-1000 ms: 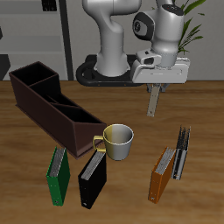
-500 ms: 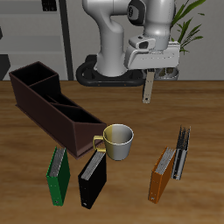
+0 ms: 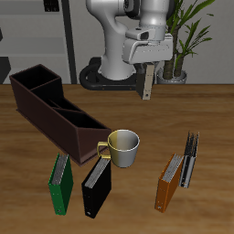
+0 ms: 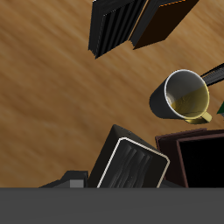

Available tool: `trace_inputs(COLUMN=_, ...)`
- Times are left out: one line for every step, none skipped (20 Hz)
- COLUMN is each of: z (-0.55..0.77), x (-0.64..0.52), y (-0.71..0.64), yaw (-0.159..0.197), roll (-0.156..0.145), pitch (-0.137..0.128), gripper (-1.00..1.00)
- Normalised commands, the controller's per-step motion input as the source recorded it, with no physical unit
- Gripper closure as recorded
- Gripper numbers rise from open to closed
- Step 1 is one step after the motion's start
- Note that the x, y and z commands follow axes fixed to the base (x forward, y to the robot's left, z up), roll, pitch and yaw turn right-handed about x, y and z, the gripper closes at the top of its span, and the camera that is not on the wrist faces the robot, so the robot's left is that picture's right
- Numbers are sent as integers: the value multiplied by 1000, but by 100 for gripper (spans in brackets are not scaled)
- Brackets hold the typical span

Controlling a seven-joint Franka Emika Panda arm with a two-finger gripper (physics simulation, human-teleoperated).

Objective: Place the yellow book into the right desk caddy's back compartment

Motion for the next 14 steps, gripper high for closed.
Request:
trace_inputs(z=-4, x=-46, y=-181, yaw=28, roll=3, pitch=55, gripper=100)
trace_inputs(z=326, x=-281, y=-380, yaw=364, roll=-131, pitch=-180, gripper=100)
trace_inputs(z=41, x=-95, y=-251, yaw=11, roll=-1, pitch=48, gripper=100)
trace_inputs(z=-68, x=-45, y=-67, yaw=193, roll=-4, pitch=38, gripper=100)
trace_inputs(z=-61, x=-33, y=-30, yaw=357, roll=39, pitch=-40, gripper=100)
trace_inputs(z=14, x=-33, y=49, yaw=0, roll=0, pitch=0, gripper=100)
trace_inputs(z=-235, x=-143, y=-96, yaw=150, roll=-35, pitch=31, gripper=100)
trace_inputs(z=13, x=-47, y=65, yaw=0, roll=0, pitch=0, gripper=100)
trace_inputs(z=-234, x=-108, y=-78, yaw=221, roll=35, pitch=57, gripper=100)
trace_inputs(z=-195, x=-298, y=-132, yaw=44, roll=-35, pitch=30, gripper=100)
trace_inputs(z=-70, x=-195, y=-31, yaw=179, roll=6, pitch=-18, gripper=100)
trace_inputs(z=-37, x=-275, y=-193, yaw=-106, roll=-27, pitch=50, gripper=100)
trace_inputs(z=10, x=-49, y=63, yaw=0, roll=0, pitch=0, gripper=100)
trace_inputs(z=-122, x=-750, y=-189, yaw=220, roll=4, pitch=-38, gripper=100)
